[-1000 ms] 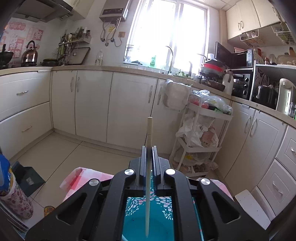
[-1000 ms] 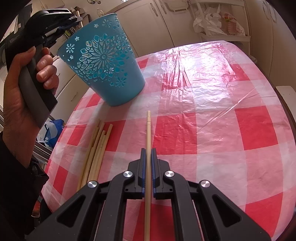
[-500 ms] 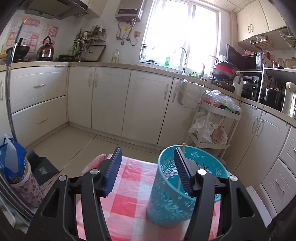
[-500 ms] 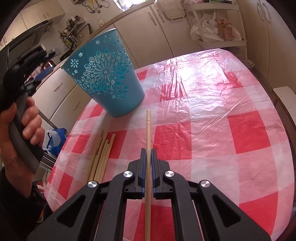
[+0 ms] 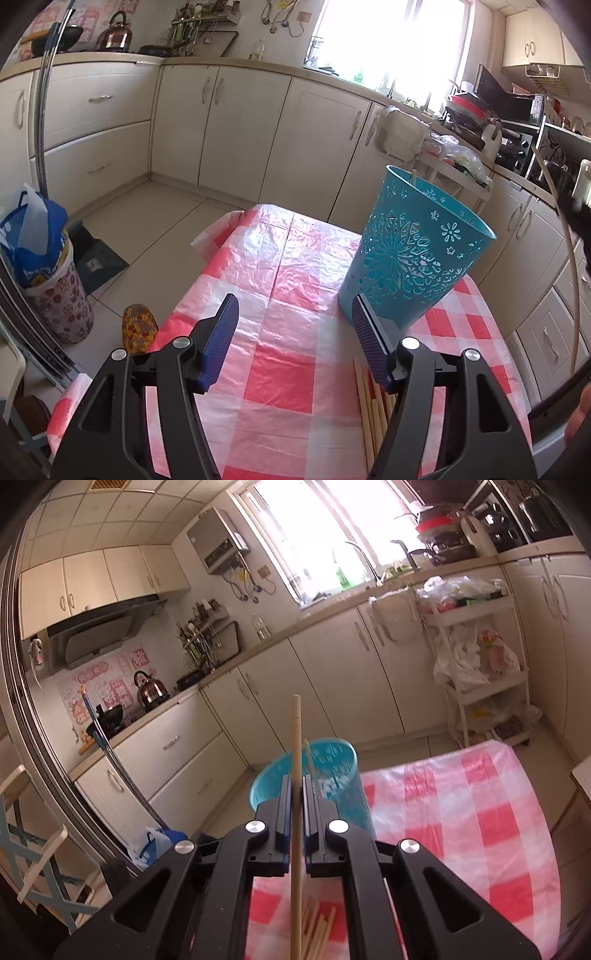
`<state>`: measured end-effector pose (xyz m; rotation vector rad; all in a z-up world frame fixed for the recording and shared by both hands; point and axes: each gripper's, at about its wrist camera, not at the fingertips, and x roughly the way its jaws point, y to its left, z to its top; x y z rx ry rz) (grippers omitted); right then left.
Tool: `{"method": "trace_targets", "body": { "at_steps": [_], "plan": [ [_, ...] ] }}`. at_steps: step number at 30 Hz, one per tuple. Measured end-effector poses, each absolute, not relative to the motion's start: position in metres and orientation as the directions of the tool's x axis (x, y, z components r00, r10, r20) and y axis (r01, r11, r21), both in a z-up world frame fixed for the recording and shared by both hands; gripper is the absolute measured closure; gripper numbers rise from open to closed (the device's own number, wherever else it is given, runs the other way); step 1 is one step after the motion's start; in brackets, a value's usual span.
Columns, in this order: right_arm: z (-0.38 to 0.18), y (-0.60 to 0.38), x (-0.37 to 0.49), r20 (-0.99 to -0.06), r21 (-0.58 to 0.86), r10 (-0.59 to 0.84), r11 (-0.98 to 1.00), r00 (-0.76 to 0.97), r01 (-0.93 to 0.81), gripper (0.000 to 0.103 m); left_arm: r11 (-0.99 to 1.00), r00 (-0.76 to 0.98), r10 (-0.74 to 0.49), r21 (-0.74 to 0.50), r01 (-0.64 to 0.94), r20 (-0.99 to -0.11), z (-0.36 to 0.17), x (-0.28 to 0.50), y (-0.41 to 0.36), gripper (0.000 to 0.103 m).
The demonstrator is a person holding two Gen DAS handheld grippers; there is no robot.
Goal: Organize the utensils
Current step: 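Carry the stick over the blue basket and open the right tool, then grasp another wooden stick with the left tool while the right tool grasps one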
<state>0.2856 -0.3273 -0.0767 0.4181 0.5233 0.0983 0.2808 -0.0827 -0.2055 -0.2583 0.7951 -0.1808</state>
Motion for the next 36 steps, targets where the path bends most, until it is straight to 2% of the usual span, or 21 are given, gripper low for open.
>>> {"method": "trace_targets", "body": {
  "at_steps": [7,12,18,20,22,28,30,33,36],
  "plan": [
    [-0.065,-0.321,0.374,-0.405,0.356,0.069,0.930,0.911,0.088,0.097,0.938,0.682,-0.277,-0.344,0.041,-0.677,-0.215,0.276,-0.067,0.042],
    [-0.093,-0.320,0.411,-0.480,0.303,-0.014,0.936,0.877,0.181,0.097,0.926,0.672,-0.291,-0.376,0.020,-0.681,-0.223,0.275,-0.056,0.042],
    [-0.114,-0.314,0.406,-0.541,0.251,0.002,0.955,0.841,0.159,0.096,0.919,0.667,-0.298,-0.394,0.008,-0.683,-0.227,0.274,-0.045,0.042],
    [-0.116,-0.314,0.401,-0.548,0.254,0.011,0.955,0.836,0.154,0.090,0.919,0.664,-0.299,-0.395,0.006,-0.685,-0.227,0.274,-0.045,0.042],
    [-0.113,-0.316,0.392,-0.546,0.259,0.019,0.955,0.838,0.147,0.072,0.918,0.664,-0.298,-0.395,0.004,-0.686,-0.225,0.273,-0.045,0.042],
    [-0.101,-0.330,0.326,-0.546,0.287,0.025,0.945,0.837,0.159,0.063,0.926,0.642,-0.309,-0.375,0.036,-0.702,-0.217,0.263,-0.055,0.039],
    [-0.110,-0.330,0.294,-0.590,0.286,0.039,0.944,0.806,0.163,0.063,0.929,0.624,-0.315,-0.367,0.049,-0.715,-0.216,0.259,-0.059,0.038],
    [-0.144,-0.316,0.257,-0.717,0.255,0.085,0.956,0.692,0.147,0.064,0.931,0.597,-0.323,-0.359,0.062,-0.734,-0.217,0.251,-0.065,0.038],
    [-0.189,-0.295,0.233,-0.824,0.219,0.123,0.970,0.553,0.110,0.075,0.935,0.578,-0.325,-0.345,0.080,-0.748,-0.215,0.241,-0.072,0.038]
  ]
}}
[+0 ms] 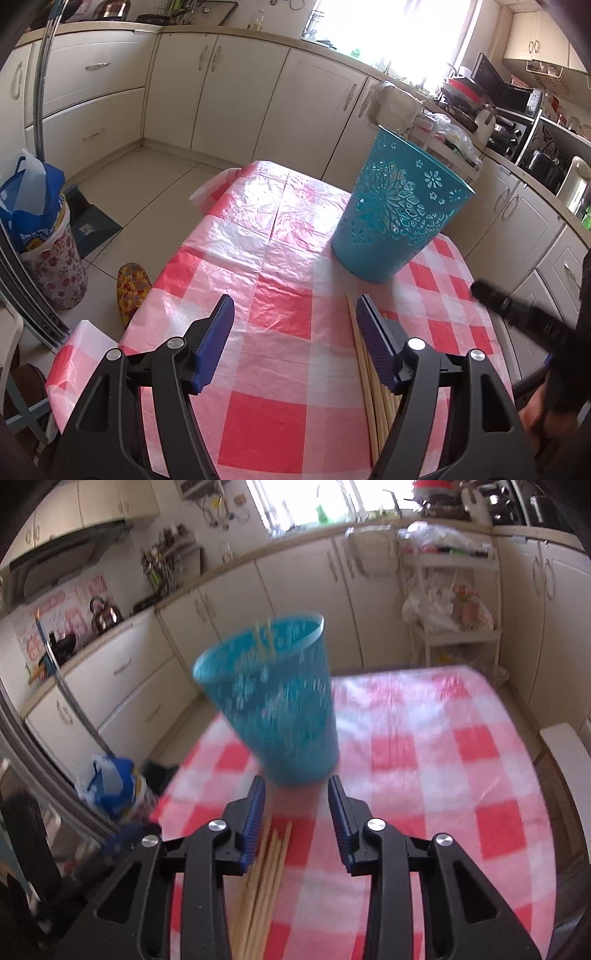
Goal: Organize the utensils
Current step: 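Grasp another wooden stick with the left tool while the right tool grasps one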
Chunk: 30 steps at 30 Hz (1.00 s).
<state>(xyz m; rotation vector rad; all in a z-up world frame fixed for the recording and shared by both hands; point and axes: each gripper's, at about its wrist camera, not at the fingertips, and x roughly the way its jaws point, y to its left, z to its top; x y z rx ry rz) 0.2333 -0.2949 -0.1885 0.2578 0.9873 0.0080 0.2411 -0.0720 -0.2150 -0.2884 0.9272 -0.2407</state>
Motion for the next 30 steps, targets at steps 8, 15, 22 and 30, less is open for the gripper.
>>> {"method": "trace_targets", "body": {
  "at_steps": [8,15,22,30],
  "plan": [
    [-0.237,-0.265,0.237,-0.897,0.180,0.133,0.981,0.422,0.073,0.082,0.938,0.561,-0.328,-0.333,0.098,-0.760,-0.207,0.226,-0.078,0.035],
    [-0.245,-0.265,0.238,-0.917,0.077,0.048,0.996,0.397,0.056,0.091,0.942,0.524,-0.329,-0.313,0.122,-0.786,-0.213,0.229,-0.086,0.035],
    [-0.247,-0.267,0.238,-0.916,0.057,0.049,0.998,0.398,0.008,0.094,0.958,0.448,-0.283,-0.223,0.183,-0.848,-0.231,0.242,-0.119,0.035],
    [-0.245,-0.282,0.228,-0.908,0.113,0.097,0.993,0.407,0.016,0.095,0.963,0.366,-0.207,-0.122,0.242,-0.908,-0.254,0.253,-0.147,0.035]
  ]
}}
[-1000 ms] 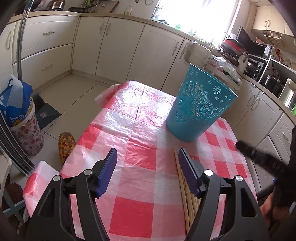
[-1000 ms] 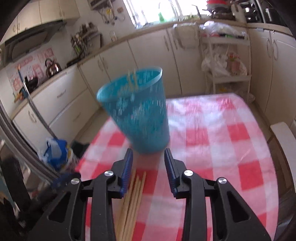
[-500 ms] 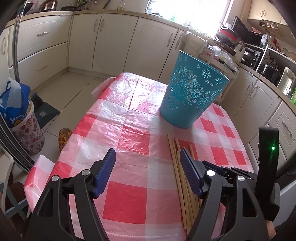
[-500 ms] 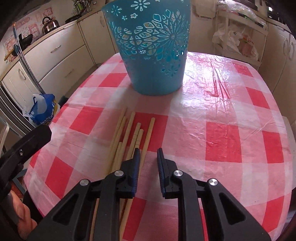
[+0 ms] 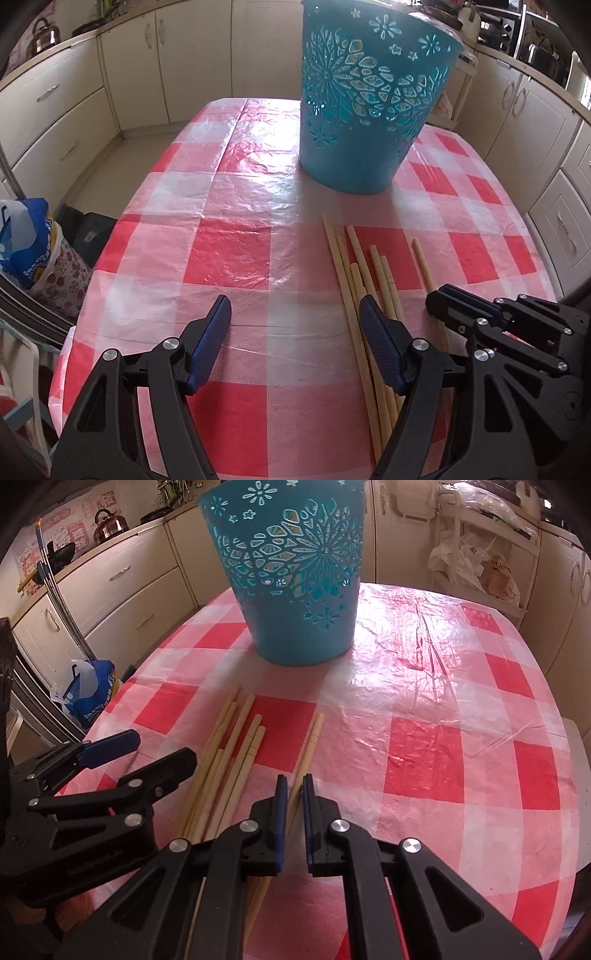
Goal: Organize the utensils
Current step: 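Grasp another wooden stick with the left tool while the right tool grasps one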
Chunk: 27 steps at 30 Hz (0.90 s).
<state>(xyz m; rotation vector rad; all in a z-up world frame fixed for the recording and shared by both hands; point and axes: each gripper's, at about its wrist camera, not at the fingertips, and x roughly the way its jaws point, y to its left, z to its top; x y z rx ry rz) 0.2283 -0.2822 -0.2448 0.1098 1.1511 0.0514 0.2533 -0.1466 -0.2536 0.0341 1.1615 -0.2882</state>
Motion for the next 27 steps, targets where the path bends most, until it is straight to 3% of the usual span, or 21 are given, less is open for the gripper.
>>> {"method": "trace_targets", "body": {
  "at_steps": [7,18,21,25,27],
  "plan": [
    [-0.244,-0.289,0.229,-0.903,0.165,0.139,0.986,0.407,0.030,0.095,0.968,0.367,-0.158,-0.070,0.242,-0.917,-0.255,0.258,-0.151,0.035],
    [-0.244,-0.288,0.233,-0.914,0.128,0.124,0.992,0.387,-0.016,0.095,0.955,0.352,-0.118,-0.009,0.296,-0.928,-0.258,0.269,-0.157,0.036],
    [-0.245,-0.287,0.237,-0.916,0.120,0.116,0.993,0.385,-0.014,0.095,0.947,0.347,-0.131,-0.014,0.321,-0.929,-0.258,0.275,-0.157,0.045],
    [-0.244,-0.290,0.238,-0.921,0.119,0.120,0.993,0.371,-0.025,0.095,0.923,0.326,-0.183,-0.048,0.382,-0.927,-0.257,0.279,-0.159,0.071],
    [-0.243,-0.294,0.237,-0.924,0.120,0.118,0.993,0.365,-0.017,0.095,0.911,0.307,-0.213,-0.075,0.405,-0.928,-0.256,0.282,-0.154,0.074]
  ]
}}
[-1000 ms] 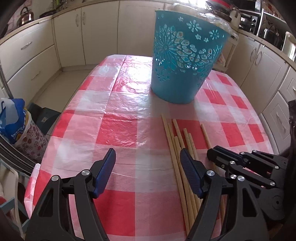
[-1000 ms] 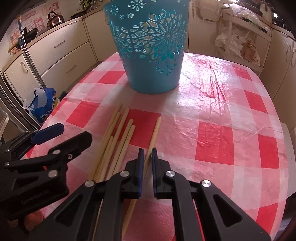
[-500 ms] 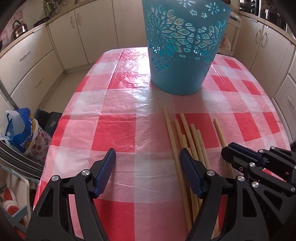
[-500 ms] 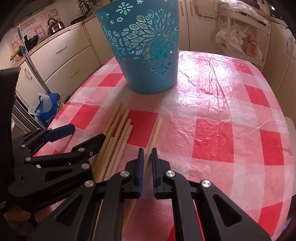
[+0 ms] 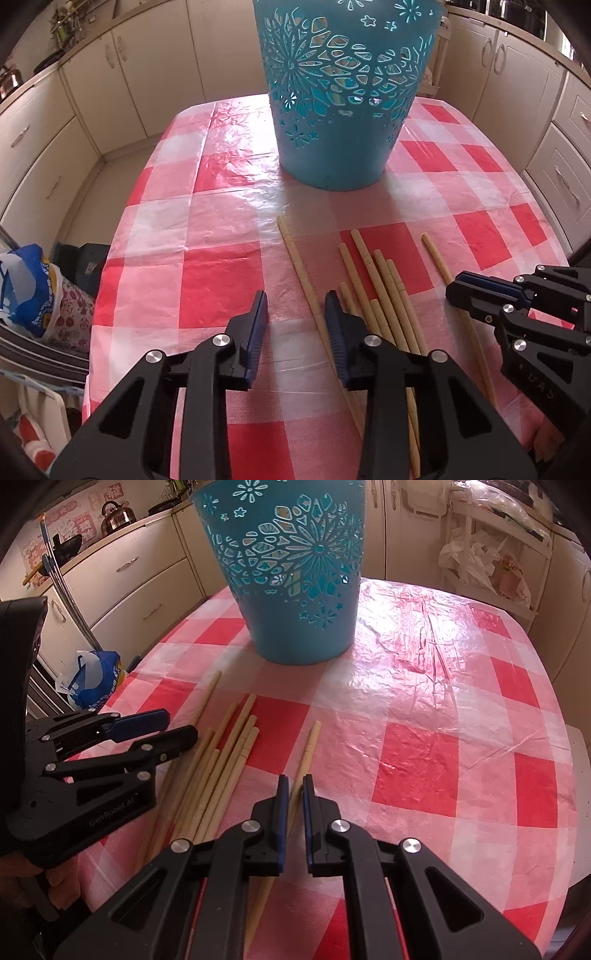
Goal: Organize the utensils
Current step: 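Grasp another wooden stick with the left tool while the right tool grasps one, then lift the stick with the left tool and release it into the blue basket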
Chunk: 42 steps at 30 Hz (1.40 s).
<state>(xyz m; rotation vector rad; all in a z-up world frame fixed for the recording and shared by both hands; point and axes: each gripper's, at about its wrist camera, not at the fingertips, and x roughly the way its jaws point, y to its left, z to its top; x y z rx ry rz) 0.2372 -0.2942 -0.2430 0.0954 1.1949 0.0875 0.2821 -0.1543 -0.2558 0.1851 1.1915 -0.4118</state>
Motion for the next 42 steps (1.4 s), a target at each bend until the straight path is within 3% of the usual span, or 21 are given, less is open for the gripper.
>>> {"method": "trace_targets", "body": {
  "at_steps": [9,11,13,18,22,28,36,42],
  "plan": [
    [-0.245,-0.292,0.247,-0.931,0.090,0.089,0.996,0.353,-0.015,0.095,0.906,0.237,-0.262,-0.154,0.393,-0.935,-0.257,0.300,-0.144,0.077],
    [-0.244,-0.294,0.246,-0.933,0.103,0.103,0.994,0.345,-0.019,0.096,0.901,0.239,-0.264,-0.151,0.406,-0.935,-0.257,0.300,-0.147,0.095],
    [-0.244,-0.298,0.245,-0.934,0.118,0.118,0.993,0.338,-0.022,0.097,0.890,0.208,-0.298,-0.192,0.413,-0.932,-0.258,0.300,-0.147,0.098],
    [-0.244,-0.298,0.247,-0.939,0.117,0.120,0.993,0.323,-0.030,0.097,0.895,0.189,-0.274,-0.179,0.408,-0.943,-0.257,0.302,-0.148,0.097],
    [-0.245,-0.294,0.243,-0.932,0.095,0.102,0.995,0.347,-0.036,0.097,0.885,0.227,-0.222,-0.098,0.455,-0.948,-0.258,0.298,-0.162,0.098],
    [-0.240,-0.308,0.230,-0.901,0.202,0.164,0.978,0.401,0.053,0.097,0.901,0.276,-0.250,-0.118,0.418,-0.928,-0.247,0.287,-0.153,0.098],
    [-0.229,-0.333,0.211,-0.812,0.317,0.176,0.934,0.556,0.167,0.097,0.926,0.470,-0.309,-0.149,0.348,-0.827,-0.194,0.277,-0.127,0.098],
    [-0.226,-0.339,0.210,-0.800,0.330,0.167,0.925,0.576,0.189,0.097,0.902,0.632,-0.430,-0.279,0.329,-0.644,-0.147,0.267,-0.108,0.098]
  ]
}}
